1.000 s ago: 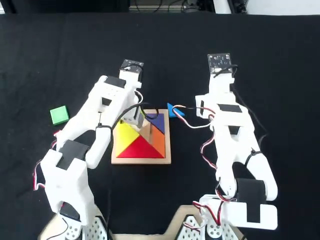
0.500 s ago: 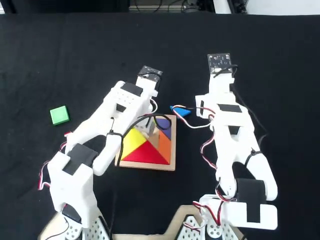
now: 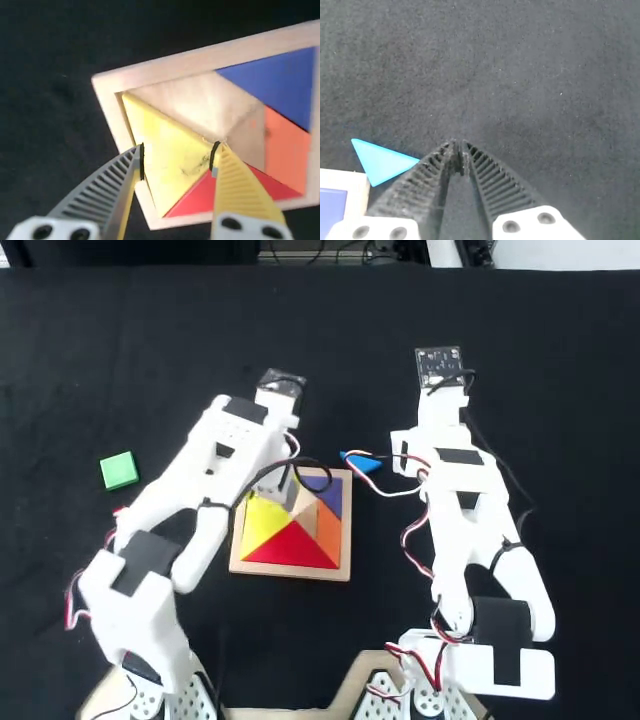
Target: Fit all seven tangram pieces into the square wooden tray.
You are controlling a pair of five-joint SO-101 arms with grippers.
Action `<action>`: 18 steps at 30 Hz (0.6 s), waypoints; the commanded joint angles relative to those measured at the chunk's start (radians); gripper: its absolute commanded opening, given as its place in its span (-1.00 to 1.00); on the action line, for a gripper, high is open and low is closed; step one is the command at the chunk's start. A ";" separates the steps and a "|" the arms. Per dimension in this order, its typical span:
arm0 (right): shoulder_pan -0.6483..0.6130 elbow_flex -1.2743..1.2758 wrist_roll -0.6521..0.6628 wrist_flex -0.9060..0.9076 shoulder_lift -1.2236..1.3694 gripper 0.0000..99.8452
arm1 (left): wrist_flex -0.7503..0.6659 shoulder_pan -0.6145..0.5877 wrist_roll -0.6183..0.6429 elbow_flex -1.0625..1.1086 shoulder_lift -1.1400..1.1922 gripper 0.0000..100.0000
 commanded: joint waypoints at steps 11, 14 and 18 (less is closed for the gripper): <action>0.008 -0.054 -0.003 0.009 -0.002 -0.98 | -0.313 -0.173 -0.740 0.025 -0.084 -0.51; 0.008 -0.054 -0.003 0.009 -0.002 -0.98 | -0.313 -0.151 -0.793 -0.010 -0.014 -0.51; 0.008 -0.054 -0.003 0.009 -0.002 -0.98 | -0.304 -0.111 -0.793 -0.070 0.061 -0.51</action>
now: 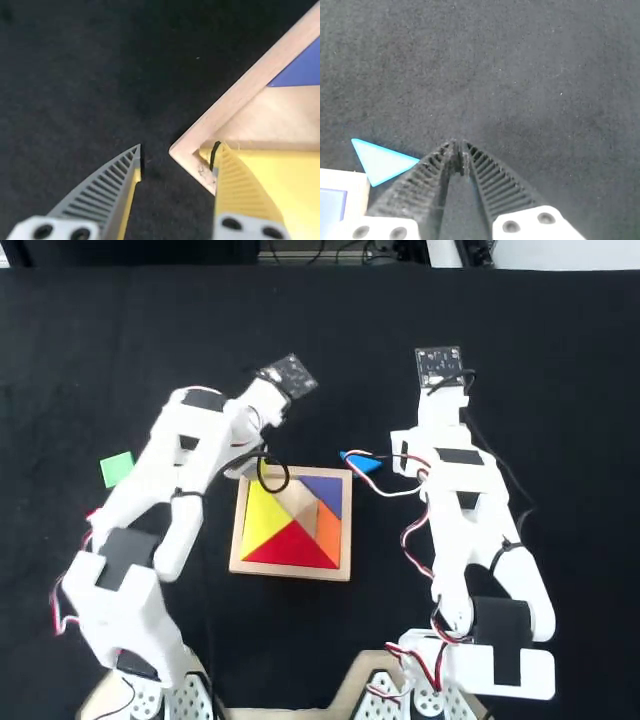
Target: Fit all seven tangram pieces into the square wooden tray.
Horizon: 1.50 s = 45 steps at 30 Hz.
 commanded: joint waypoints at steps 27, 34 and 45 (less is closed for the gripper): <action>0.008 -0.054 -0.003 0.009 -0.002 -0.98 | -0.005 -0.070 -0.092 0.087 -0.006 -0.52; 0.008 -0.054 -0.003 0.009 -0.002 -0.98 | -0.005 -0.091 -0.028 -0.002 -0.006 -0.51; 0.008 -0.054 -0.003 0.009 -0.002 -0.98 | 0.373 -0.358 -0.229 -0.331 -0.244 -0.51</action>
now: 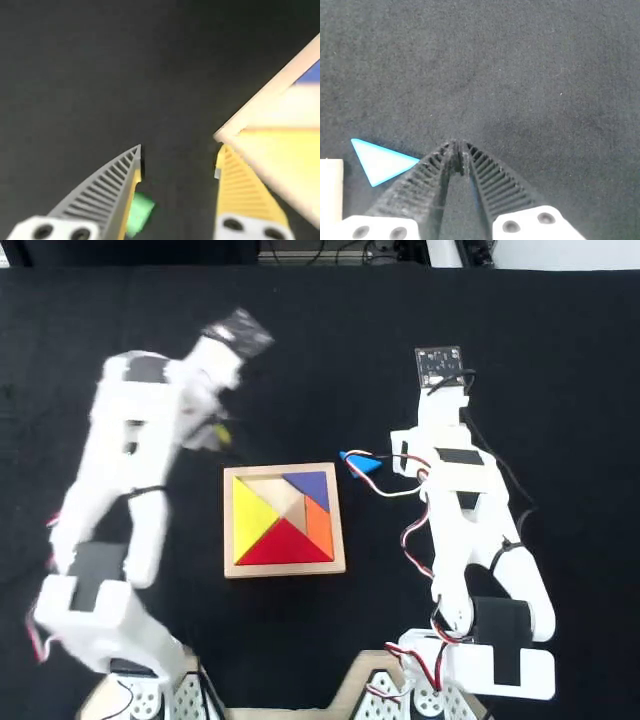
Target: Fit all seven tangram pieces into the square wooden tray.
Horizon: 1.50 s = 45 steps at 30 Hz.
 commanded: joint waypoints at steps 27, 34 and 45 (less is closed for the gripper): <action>-0.029 -0.019 0.038 -0.040 -0.001 -0.98 | -0.121 -0.401 -0.594 -0.088 0.304 -0.34; -0.029 -0.021 0.038 -0.040 -0.001 -0.98 | -0.114 -0.389 -0.589 -0.193 0.419 -0.35; -0.029 -0.019 0.038 -0.040 -0.001 -0.98 | 0.048 -0.394 -0.697 -0.275 0.474 -0.95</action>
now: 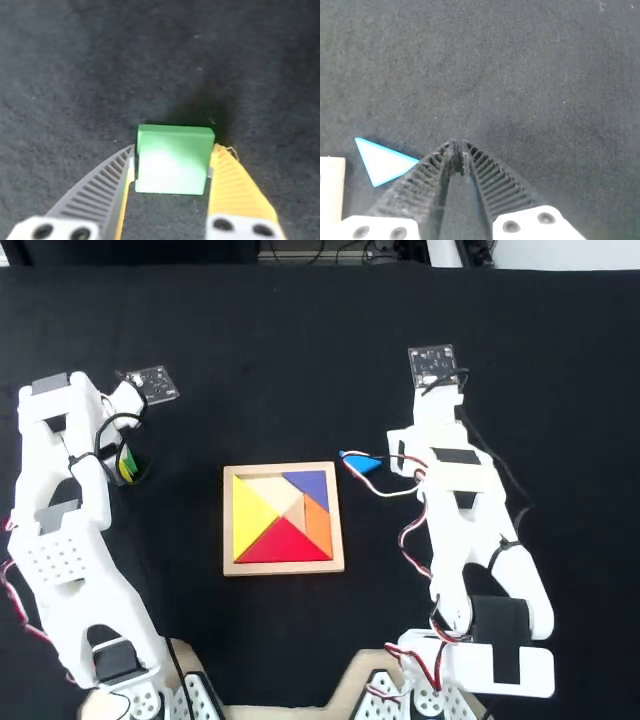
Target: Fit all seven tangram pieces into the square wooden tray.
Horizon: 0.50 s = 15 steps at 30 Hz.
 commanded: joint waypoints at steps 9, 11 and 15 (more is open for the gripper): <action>-0.015 -0.021 0.009 -0.020 -0.005 -0.98 | 0.381 0.013 -0.068 -0.278 0.000 -0.94; -0.015 -0.021 0.009 -0.020 -0.005 -0.98 | 0.508 0.041 -0.066 -0.377 0.000 -0.94; -0.015 -0.021 0.009 -0.020 -0.007 -0.98 | 0.551 0.162 0.209 -0.461 -0.032 -0.94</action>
